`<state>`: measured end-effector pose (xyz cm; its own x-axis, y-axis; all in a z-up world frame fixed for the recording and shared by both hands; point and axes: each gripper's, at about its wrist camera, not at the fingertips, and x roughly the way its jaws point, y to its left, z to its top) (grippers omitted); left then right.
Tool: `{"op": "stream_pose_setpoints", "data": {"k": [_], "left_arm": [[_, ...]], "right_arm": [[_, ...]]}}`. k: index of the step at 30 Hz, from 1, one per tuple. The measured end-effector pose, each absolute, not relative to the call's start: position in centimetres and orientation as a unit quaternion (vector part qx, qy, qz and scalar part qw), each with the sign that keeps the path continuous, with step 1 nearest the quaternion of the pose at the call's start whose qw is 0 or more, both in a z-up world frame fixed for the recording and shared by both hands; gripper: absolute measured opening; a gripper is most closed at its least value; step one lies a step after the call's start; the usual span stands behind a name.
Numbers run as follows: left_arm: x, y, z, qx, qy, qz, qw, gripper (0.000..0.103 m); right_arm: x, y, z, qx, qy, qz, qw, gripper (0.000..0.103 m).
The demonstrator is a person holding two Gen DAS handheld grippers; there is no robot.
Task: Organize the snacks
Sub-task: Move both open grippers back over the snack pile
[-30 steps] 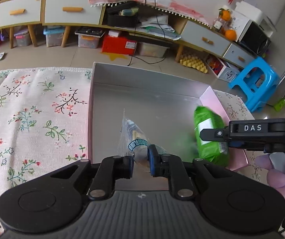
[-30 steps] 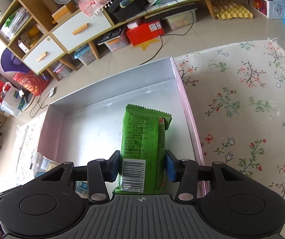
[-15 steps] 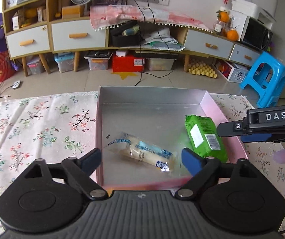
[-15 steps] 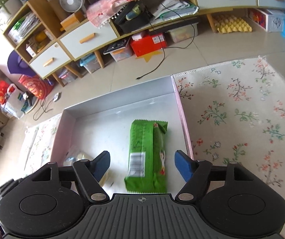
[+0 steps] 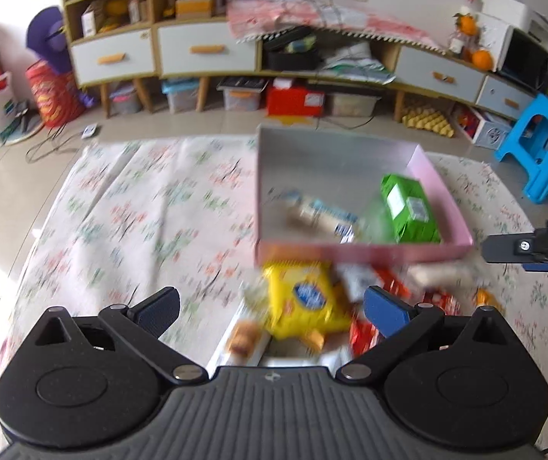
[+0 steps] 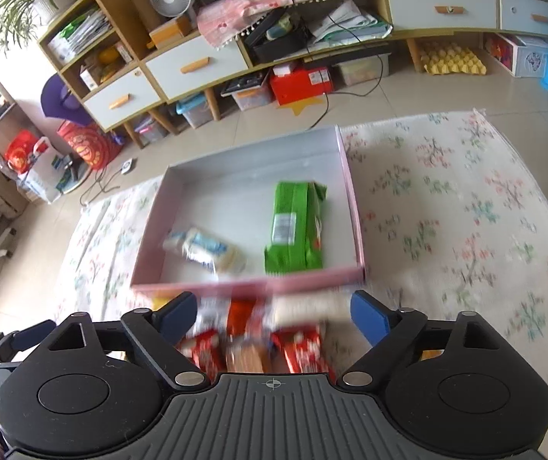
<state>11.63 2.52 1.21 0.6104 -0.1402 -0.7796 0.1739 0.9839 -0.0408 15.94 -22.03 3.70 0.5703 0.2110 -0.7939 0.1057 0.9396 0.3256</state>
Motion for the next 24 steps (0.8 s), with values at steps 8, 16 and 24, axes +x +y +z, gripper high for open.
{"op": "stream_pose_setpoints", "data": {"k": [8,16,24], "left_arm": [[9.5,5.0,-1.0,0.020,0.431,-0.084,0.898,0.102],[8.6,7.7,-3.1,0.027,0.425,-0.113,0.898,0.102],[8.8,10.2,-5.3,0.014,0.423,-0.126,0.897,0.100]], "right_arm": [[12.6,-20.4,2.0,0.147,0.460,0.034,0.875,0.092],[11.4,-17.0,0.5,0.075,0.441,0.095,0.889,0.094],[11.7,-14.0,-0.9,0.020,0.412,0.158,0.897,0.094]]}}
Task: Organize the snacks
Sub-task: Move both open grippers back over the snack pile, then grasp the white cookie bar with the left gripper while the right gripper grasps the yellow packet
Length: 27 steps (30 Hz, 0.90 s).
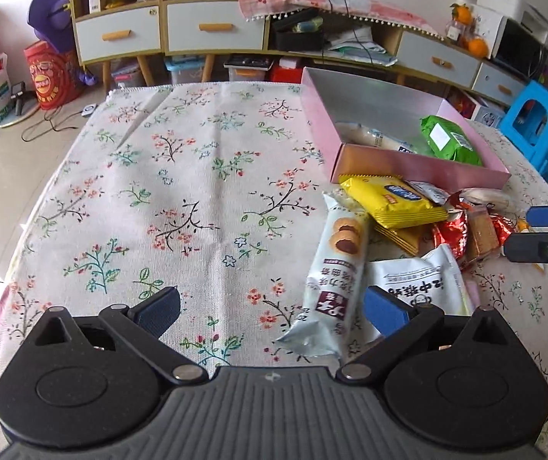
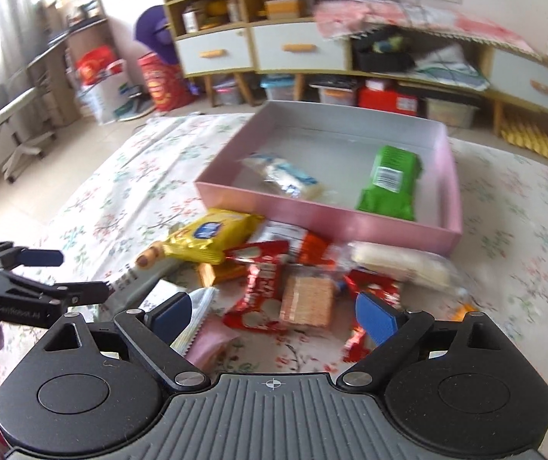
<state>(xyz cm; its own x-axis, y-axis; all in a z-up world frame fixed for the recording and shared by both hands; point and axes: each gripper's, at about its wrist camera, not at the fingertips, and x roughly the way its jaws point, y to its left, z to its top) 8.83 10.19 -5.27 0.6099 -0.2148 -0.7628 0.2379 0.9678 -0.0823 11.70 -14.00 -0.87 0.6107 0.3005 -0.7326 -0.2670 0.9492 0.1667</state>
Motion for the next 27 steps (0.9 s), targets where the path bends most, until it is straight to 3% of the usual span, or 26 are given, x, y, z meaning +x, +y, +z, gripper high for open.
{"op": "stream_pose_setpoints", "data": {"k": [7,15,17,22,27], "left_arm": [[10.0,9.5,-5.8,-0.014,0.437,-0.162,0.885,0.089],[11.3,8.4,-6.3,-0.018,0.453,-0.170,0.875,0.057],[11.4,8.5,-6.3,-0.023,0.455,-0.172,0.873,0.056],[11.7,8.0,-6.1,-0.025,0.457,-0.175,0.871,0.041],[11.8,7.7,-5.9,-0.028,0.463,-0.163,0.871,0.032]], "right_arm": [[13.3,-12.3,-0.6,0.048,0.402,0.198,0.893,0.094],[17.2,-10.1,-1.2,0.100,0.417,0.195,0.882,0.092],[18.0,-9.9,-1.6,0.115,0.426,0.186,0.878,0.086],[19.3,-9.2,-3.1,0.132,0.450,0.154,0.870,0.066],[19.7,-8.1,-3.6,0.121,0.463,0.133,0.868,0.060]]}}
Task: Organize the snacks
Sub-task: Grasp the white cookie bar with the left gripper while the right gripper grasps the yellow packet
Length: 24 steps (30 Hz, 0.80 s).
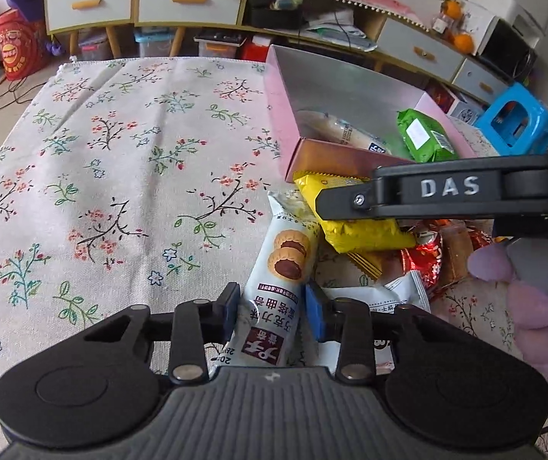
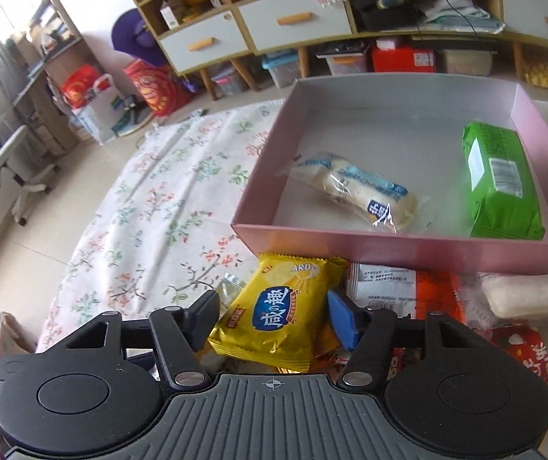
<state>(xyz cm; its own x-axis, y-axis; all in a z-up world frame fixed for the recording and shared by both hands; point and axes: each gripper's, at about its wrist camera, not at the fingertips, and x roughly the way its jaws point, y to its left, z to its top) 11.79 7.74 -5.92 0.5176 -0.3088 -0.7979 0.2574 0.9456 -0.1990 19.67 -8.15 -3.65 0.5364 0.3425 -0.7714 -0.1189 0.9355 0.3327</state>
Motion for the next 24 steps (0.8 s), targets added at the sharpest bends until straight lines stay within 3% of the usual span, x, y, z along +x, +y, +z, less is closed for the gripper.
{"op": "stream_pose_setpoints", "data": {"k": [11,17,24], "left_arm": [[11.8,9.8,-5.5,-0.058,0.474,-0.107,0.872,0.033],[11.9,9.1,-5.5,-0.038,0.466,-0.110,0.877,0.040],[12.1,9.2,-5.6,-0.032,0.474,-0.096,0.875,0.039]], "right_arm": [[19.4,-7.8,-3.2,0.107,0.482,0.109,0.863,0.053],[19.6,-8.0,-3.4,0.117,0.481,0.115,0.861,0.060],[19.8,-6.4,-3.6,0.091,0.472,0.106,0.870,0.069]]}}
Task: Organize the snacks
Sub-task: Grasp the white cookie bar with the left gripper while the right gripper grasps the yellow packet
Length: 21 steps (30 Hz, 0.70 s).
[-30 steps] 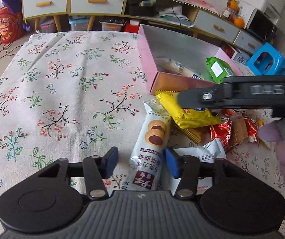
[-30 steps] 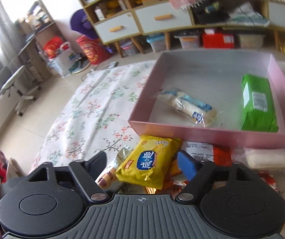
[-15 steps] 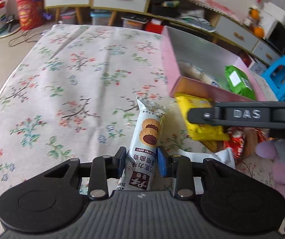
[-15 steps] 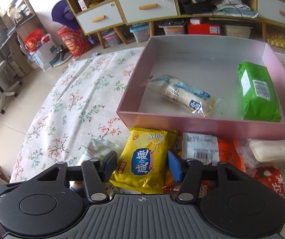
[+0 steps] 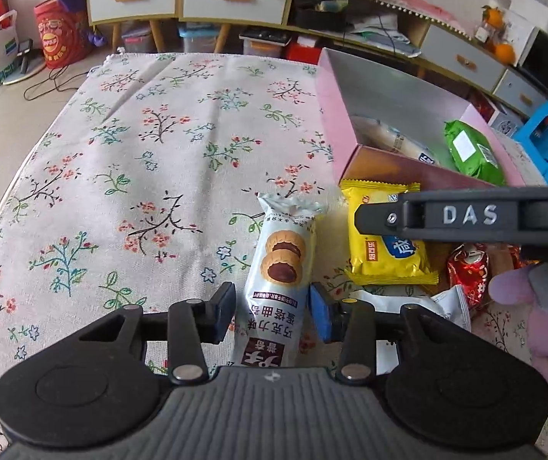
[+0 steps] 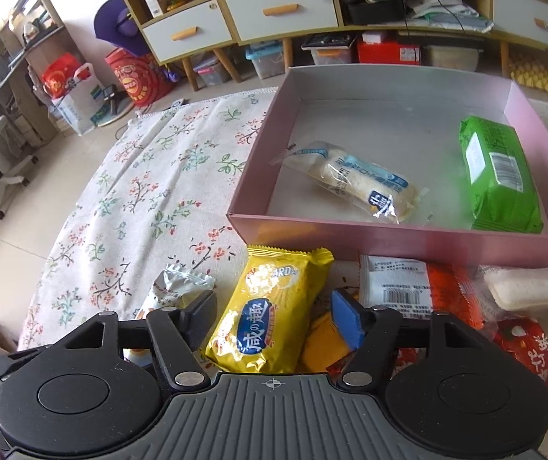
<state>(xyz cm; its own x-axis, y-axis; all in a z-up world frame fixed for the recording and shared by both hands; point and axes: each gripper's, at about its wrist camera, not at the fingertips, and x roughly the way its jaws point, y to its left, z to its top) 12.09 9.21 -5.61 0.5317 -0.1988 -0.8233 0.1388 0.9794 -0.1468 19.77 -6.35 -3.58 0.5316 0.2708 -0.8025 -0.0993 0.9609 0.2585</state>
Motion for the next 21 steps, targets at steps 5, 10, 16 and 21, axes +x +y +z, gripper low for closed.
{"op": "stream_pose_setpoints", "data": {"k": [5,10,16,21], "left_arm": [[12.0,10.2,-5.4,-0.052,0.485,-0.069,0.871,0.029],[12.0,11.4,-5.3,-0.083,0.497,-0.055,0.862,0.028],[12.0,11.8,-5.4,-0.081,0.499,-0.067,0.860,0.030],[12.0,11.9,-5.4,-0.083,0.498,-0.072,0.860,0.028]], "right_arm": [[19.5,-4.8,-3.5,0.067,0.465,0.123,0.874,0.068],[19.1,-3.6,-4.0,0.040,0.461,0.156,0.873,0.064],[19.0,-3.2,-4.6,0.031,0.459,0.163,0.873,0.063],[18.7,-2.9,-4.6,0.012,0.454,0.154,0.877,0.053]]}}
